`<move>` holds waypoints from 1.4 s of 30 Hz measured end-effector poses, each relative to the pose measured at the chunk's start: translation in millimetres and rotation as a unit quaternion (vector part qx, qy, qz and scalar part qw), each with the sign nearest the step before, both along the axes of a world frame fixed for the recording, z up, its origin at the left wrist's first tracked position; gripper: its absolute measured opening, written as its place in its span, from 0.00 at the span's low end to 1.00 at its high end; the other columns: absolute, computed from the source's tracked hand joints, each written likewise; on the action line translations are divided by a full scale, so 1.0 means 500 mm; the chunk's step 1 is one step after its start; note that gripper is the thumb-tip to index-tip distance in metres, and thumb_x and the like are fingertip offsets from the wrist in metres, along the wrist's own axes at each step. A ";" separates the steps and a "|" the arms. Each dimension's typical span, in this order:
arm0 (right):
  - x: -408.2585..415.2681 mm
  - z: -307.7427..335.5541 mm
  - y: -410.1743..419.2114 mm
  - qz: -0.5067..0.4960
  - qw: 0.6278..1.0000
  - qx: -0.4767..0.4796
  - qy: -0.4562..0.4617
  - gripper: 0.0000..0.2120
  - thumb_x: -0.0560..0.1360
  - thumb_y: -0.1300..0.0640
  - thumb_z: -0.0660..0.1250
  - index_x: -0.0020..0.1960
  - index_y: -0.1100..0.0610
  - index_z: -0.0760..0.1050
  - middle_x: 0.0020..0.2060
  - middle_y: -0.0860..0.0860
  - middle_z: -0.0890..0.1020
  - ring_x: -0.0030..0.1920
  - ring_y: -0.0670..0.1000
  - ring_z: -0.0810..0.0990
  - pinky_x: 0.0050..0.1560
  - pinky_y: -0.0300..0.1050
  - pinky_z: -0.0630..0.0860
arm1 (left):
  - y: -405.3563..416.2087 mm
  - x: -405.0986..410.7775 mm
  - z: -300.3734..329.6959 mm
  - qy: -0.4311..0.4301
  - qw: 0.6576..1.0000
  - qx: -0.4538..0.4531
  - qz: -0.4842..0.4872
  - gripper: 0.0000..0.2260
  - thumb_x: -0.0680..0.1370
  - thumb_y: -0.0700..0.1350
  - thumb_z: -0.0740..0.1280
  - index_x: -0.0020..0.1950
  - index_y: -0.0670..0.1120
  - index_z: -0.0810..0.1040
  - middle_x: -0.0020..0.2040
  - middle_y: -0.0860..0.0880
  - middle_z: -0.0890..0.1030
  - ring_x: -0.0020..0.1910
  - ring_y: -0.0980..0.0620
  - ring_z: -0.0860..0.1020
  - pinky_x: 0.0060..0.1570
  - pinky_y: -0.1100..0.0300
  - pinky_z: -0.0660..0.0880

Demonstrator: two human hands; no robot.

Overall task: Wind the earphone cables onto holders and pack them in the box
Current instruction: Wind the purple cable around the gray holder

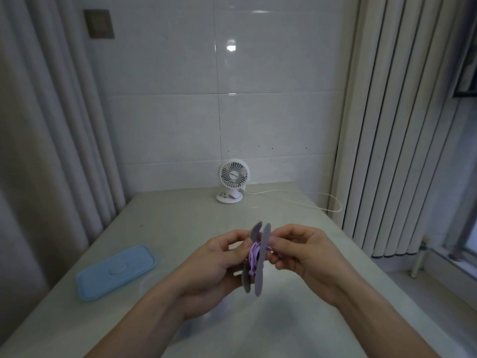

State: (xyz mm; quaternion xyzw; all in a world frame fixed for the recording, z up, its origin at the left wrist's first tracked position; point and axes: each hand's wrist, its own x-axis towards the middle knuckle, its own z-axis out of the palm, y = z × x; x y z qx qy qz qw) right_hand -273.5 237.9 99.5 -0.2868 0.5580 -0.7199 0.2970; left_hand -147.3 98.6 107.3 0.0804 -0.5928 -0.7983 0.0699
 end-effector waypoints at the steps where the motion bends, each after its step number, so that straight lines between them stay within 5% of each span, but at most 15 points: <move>1: 0.002 -0.006 -0.003 -0.003 1.000 -0.006 -0.003 0.04 0.72 0.68 0.70 0.45 0.69 0.81 0.33 0.62 0.82 0.31 0.54 0.78 0.32 0.40 0.78 | -0.002 -0.001 -0.001 -0.001 1.000 0.019 0.006 0.18 0.72 0.45 0.67 0.59 0.38 0.78 0.49 0.40 0.82 0.39 0.49 0.79 0.36 0.60 0.77; 5: 0.017 -0.021 -0.021 -0.010 1.000 -0.016 -0.022 0.05 0.73 0.69 0.68 0.47 0.70 0.81 0.36 0.61 0.82 0.33 0.54 0.81 0.38 0.42 0.81 | -0.011 0.000 -0.004 -0.005 0.998 0.064 0.029 0.19 0.73 0.43 0.66 0.60 0.34 0.76 0.52 0.38 0.81 0.44 0.44 0.79 0.37 0.58 0.78; 10: 0.038 -0.027 -0.055 -0.016 0.999 -0.023 -0.028 0.08 0.73 0.71 0.68 0.51 0.69 0.81 0.46 0.66 0.85 0.44 0.61 0.85 0.46 0.48 0.84 | -0.034 0.007 -0.008 -0.008 0.992 0.068 0.106 0.11 0.79 0.41 0.61 0.54 0.38 0.81 0.47 0.40 0.82 0.32 0.49 0.78 0.31 0.58 0.75; 14: 0.057 -0.028 -0.086 -0.030 0.999 -0.010 -0.004 0.07 0.72 0.73 0.69 0.49 0.69 0.82 0.46 0.65 0.86 0.45 0.61 0.86 0.46 0.48 0.84 | -0.049 0.015 -0.009 -0.013 0.986 0.072 0.152 0.13 0.80 0.42 0.59 0.52 0.36 0.81 0.49 0.38 0.84 0.44 0.43 0.80 0.53 0.48 0.75; 18: 0.069 -0.029 -0.113 -0.032 0.999 0.002 0.004 0.06 0.71 0.71 0.71 0.48 0.68 0.83 0.44 0.65 0.86 0.45 0.61 0.87 0.46 0.48 0.83 | -0.068 0.024 -0.011 -0.026 0.980 0.057 0.189 0.13 0.81 0.43 0.60 0.51 0.38 0.82 0.52 0.39 0.85 0.49 0.42 0.82 0.60 0.45 0.73; 25: 0.073 -0.042 -0.118 -0.040 0.996 0.065 0.043 0.05 0.73 0.68 0.69 0.45 0.63 0.84 0.41 0.62 0.85 0.38 0.55 0.83 0.44 0.49 0.84 | -0.095 0.041 -0.015 -0.026 0.970 0.019 0.241 0.11 0.81 0.44 0.60 0.50 0.42 0.82 0.47 0.45 0.86 0.39 0.50 0.82 0.49 0.52 0.74; 30: 0.060 -0.057 -0.093 -0.059 0.994 0.084 0.041 0.05 0.73 0.68 0.69 0.44 0.63 0.84 0.42 0.63 0.85 0.37 0.54 0.82 0.39 0.47 0.81 | -0.123 0.056 -0.032 -0.063 0.955 -0.076 0.281 0.08 0.80 0.43 0.64 0.53 0.40 0.80 0.50 0.41 0.85 0.45 0.45 0.82 0.49 0.52 0.78; 33: 0.049 -0.065 -0.076 -0.063 0.993 0.091 0.038 0.05 0.73 0.69 0.69 0.43 0.65 0.83 0.39 0.60 0.83 0.35 0.54 0.80 0.36 0.46 0.80 | -0.132 0.061 -0.053 -0.097 0.935 -0.174 0.293 0.06 0.78 0.42 0.67 0.50 0.40 0.80 0.43 0.38 0.84 0.39 0.45 0.79 0.42 0.53 0.75; 38: 0.037 -0.071 -0.050 -0.077 0.992 0.095 0.041 0.05 0.72 0.69 0.69 0.43 0.65 0.83 0.37 0.59 0.84 0.34 0.53 0.80 0.33 0.45 0.78 | -0.146 0.060 -0.091 -0.174 0.861 -0.398 0.263 0.04 0.76 0.45 0.69 0.46 0.45 0.80 0.38 0.47 0.83 0.29 0.56 0.75 0.31 0.65 0.71; 42: 0.029 -0.075 -0.035 -0.081 0.990 0.101 0.049 0.05 0.72 0.68 0.69 0.43 0.63 0.84 0.38 0.59 0.85 0.33 0.53 0.80 0.34 0.45 0.77 | -0.147 0.051 -0.114 -0.200 0.810 -0.490 0.253 0.04 0.73 0.48 0.71 0.40 0.50 0.79 0.35 0.50 0.82 0.31 0.56 0.77 0.33 0.61 0.73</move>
